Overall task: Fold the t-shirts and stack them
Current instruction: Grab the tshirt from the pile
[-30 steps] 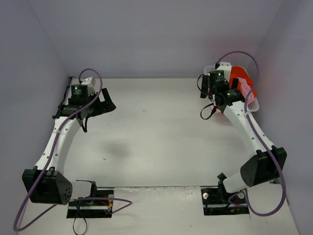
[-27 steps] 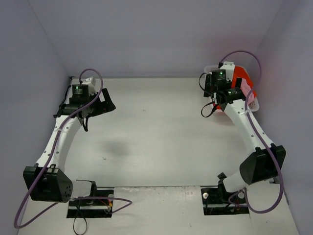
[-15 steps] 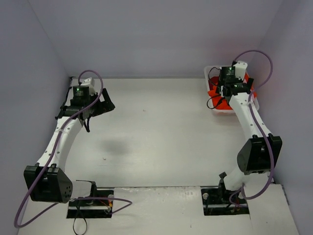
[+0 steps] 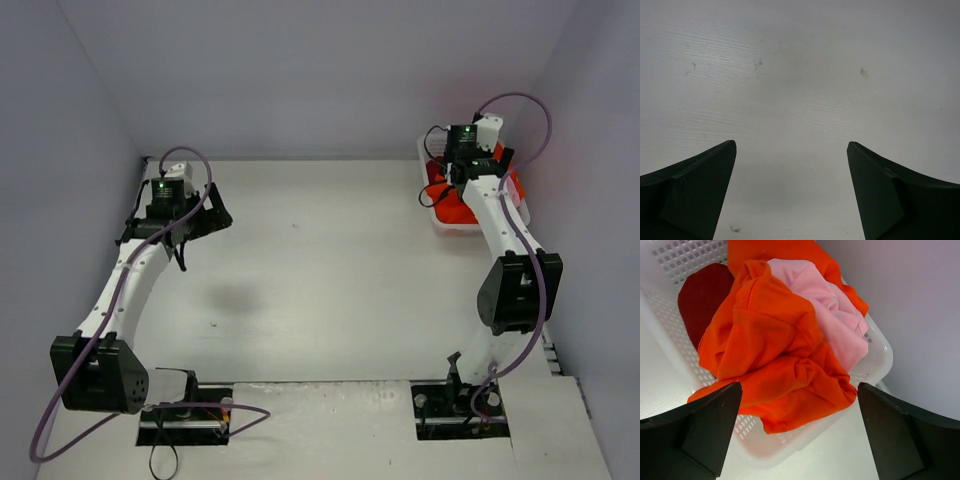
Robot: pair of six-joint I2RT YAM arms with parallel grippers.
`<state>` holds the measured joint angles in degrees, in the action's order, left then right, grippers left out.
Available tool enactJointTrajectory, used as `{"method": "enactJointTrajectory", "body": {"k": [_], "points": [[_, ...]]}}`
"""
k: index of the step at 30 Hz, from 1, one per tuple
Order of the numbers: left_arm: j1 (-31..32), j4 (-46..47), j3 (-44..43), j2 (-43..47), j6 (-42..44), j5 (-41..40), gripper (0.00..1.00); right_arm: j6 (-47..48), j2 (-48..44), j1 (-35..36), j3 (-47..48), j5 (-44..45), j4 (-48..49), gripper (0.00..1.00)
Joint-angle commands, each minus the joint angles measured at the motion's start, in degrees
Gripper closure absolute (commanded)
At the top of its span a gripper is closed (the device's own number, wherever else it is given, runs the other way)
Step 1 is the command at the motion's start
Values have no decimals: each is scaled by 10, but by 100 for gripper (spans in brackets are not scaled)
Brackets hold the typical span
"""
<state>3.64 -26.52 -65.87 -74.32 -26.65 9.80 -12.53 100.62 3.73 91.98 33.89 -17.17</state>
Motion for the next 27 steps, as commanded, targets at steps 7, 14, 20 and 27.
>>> {"method": "enactJointTrajectory", "body": {"k": [7, 14, 20, 27], "points": [[-3, 33, -8, -21, -8, -34, 12, -47, 12, -36, 41, -41, 73, 7], [0, 72, 16, -25, -20, -37, 12, -20, 24, -36, 27, -85, 151, 11], [2, 88, 28, -39, -24, -41, 12, -15, 55, -35, 43, -113, 185, 14], [4, 95, 34, -53, -21, -50, 12, -17, 85, -52, 56, -136, 212, 18]]}}
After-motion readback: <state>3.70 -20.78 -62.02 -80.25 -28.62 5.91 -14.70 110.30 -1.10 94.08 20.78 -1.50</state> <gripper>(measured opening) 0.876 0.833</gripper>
